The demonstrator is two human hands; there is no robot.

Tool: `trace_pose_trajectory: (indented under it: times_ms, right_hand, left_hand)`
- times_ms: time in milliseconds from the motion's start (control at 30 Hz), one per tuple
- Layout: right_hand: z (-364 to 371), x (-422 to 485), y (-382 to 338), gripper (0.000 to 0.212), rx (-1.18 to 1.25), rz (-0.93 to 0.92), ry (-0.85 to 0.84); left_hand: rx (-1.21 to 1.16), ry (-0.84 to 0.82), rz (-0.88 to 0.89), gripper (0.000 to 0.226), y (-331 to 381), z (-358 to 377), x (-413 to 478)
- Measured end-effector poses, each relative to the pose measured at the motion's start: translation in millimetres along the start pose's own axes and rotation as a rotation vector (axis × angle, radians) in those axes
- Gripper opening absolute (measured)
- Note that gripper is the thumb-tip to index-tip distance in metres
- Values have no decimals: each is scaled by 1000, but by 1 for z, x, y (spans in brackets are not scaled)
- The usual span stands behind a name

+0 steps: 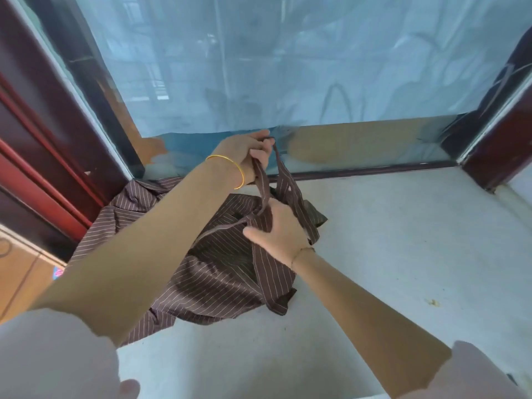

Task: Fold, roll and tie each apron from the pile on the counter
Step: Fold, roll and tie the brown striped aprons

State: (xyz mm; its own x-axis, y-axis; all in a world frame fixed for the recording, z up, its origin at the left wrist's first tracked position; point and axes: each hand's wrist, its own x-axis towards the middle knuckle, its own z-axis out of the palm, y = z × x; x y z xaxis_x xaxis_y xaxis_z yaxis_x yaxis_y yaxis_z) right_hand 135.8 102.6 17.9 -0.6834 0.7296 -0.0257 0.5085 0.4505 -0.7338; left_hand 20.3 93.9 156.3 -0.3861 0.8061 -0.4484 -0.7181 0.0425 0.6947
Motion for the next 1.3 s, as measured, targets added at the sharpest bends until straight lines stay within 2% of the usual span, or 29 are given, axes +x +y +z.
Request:
trace_pose_trajectory:
  times_ms: [33,67,100,167,200,267,300,367,400,467,500,633,700,767,800,900,967,1000,1067,1167,1233,1267,1300]
  right_hand:
    - [5,-1,-2,77,-106,46,-44]
    - [9,-2,-2,80,-153,81,-37]
    - [10,-2,-2,68,-140,112,10]
    - [3,-3,-2,20,-50,137,144]
    - [-5,-3,-2,12,39,161,186]
    - [-23,-3,1,32,418,303,166]
    - [-34,-4,2,34,661,372,149]
    - [-55,-3,7,30,958,504,150]
    - [-67,-5,11,27,1046,556,155]
    - [-83,-8,14,24,1162,617,146]
    - [-90,-10,15,23,1201,620,139]
    - [-124,-24,20,28,1281,549,47]
    - [-145,-32,20,31,1266,504,1]
    - [-163,-38,24,30,1199,492,16]
    - [-171,-42,30,29,1168,486,50]
    - [-191,-50,49,25,1096,498,235]
    - [-208,-62,60,21,1081,463,288]
    - [-211,-66,60,19,1103,417,241]
    - [-219,-82,61,20,1066,334,67]
    - [-232,-109,68,20,876,275,-121]
    - [-239,-124,72,18,820,271,-125]
    - [-242,-129,77,21,770,270,-116]
    - [-246,-136,84,28,685,261,-102]
  left_hand:
    - [-65,-14,-16,32,-2,6,0]
    - [-120,-23,-24,30,-4,11,0]
    - [-161,-49,-31,26,-6,16,-1]
    - [-43,10,10,16,-8,19,6]
    - [113,72,80,13,-7,17,13]
    - [443,209,165,16,-6,2,26]
    - [524,223,150,17,-8,-8,31]
    - [656,139,34,15,-16,-30,36]
    - [868,95,-24,13,-25,-38,40]
    - [1313,-6,-90,30,-43,-50,43]
    - [1419,-60,-125,42,-53,-50,43]
    - [1437,-352,-272,88,-91,-33,37]
    - [1463,-452,-249,107,-104,-21,36]
    - [1456,-452,-167,113,-116,-8,36]
    - [1421,-420,-99,106,-122,5,30]
    - [1221,-276,123,54,-131,41,13]
    - [998,-352,88,28,-139,70,-9]
    - [946,-422,56,24,-140,80,-19]
    - [1065,-459,99,27,-153,100,-35]
    - [1169,-320,170,37,-177,124,-50]
    - [1176,-232,174,26,-188,134,-63]
    - [1184,-167,183,18,-191,137,-70]
    - [1171,-84,189,18,-195,139,-77]
